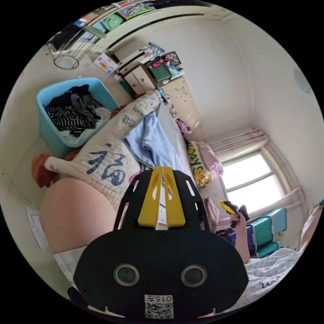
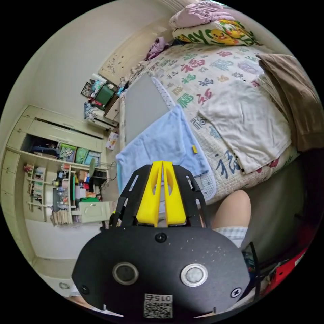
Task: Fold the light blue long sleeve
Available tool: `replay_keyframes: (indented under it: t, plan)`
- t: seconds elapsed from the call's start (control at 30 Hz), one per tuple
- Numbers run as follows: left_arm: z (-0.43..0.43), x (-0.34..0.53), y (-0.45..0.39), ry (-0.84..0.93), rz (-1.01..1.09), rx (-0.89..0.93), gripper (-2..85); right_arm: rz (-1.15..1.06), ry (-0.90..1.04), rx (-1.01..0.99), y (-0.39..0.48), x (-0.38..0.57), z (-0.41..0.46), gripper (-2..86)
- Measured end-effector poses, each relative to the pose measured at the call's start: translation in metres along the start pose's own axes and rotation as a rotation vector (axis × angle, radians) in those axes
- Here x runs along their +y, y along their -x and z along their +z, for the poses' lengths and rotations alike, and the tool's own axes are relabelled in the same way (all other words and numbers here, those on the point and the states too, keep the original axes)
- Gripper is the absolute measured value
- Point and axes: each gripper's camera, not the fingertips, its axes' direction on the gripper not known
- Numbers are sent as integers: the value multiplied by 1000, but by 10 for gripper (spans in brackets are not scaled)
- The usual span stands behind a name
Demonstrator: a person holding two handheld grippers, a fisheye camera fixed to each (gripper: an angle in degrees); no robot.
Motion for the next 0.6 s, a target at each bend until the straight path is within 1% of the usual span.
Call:
replay_keyframes:
  t: [0.03,0.07,0.1,0.17,0.2,0.27,0.3,0.37,0.4,0.43,0.47,0.5,0.53,0.57,0.6]
  plan:
    - [6,0,-1,11,-2,-27,-8,-39,3,-18,40,-11,-27,-4]
    - [13,0,-4,22,11,-45,-8,-91,-38,-25,83,-17,-60,-4]
    - [17,0,-6,30,17,-49,-8,-118,-68,-26,105,-19,-78,-4]
    - [29,-1,-11,68,55,-70,-9,-225,-214,-2,192,-21,-149,-5]
    - [31,-1,-12,77,66,-80,-9,-235,-241,1,212,-22,-165,-5]
    - [33,-2,-15,91,86,-66,-9,-192,-300,-12,288,-34,-221,-5]
    - [33,-2,-16,91,87,-53,-9,-178,-306,-8,308,-38,-232,-5]
    - [27,-4,-15,72,83,3,-9,-154,-317,87,396,-44,-267,-5]
    - [25,-5,-16,66,84,11,-9,-152,-324,117,418,-42,-274,-5]
    - [23,-6,-19,56,97,15,-9,-148,-363,165,463,-31,-287,-5]
    - [22,-8,-24,59,118,12,-9,-197,-439,178,508,-11,-299,-5]
    - [22,-8,-26,65,127,12,-9,-241,-482,186,531,1,-305,-5]
    - [24,-10,-29,82,139,18,-9,-284,-552,233,572,21,-314,-4]
    - [26,-10,-31,98,139,31,-9,-281,-597,285,607,38,-322,-5]
    - [26,-11,-31,102,135,36,-9,-291,-612,298,621,46,-325,-5]
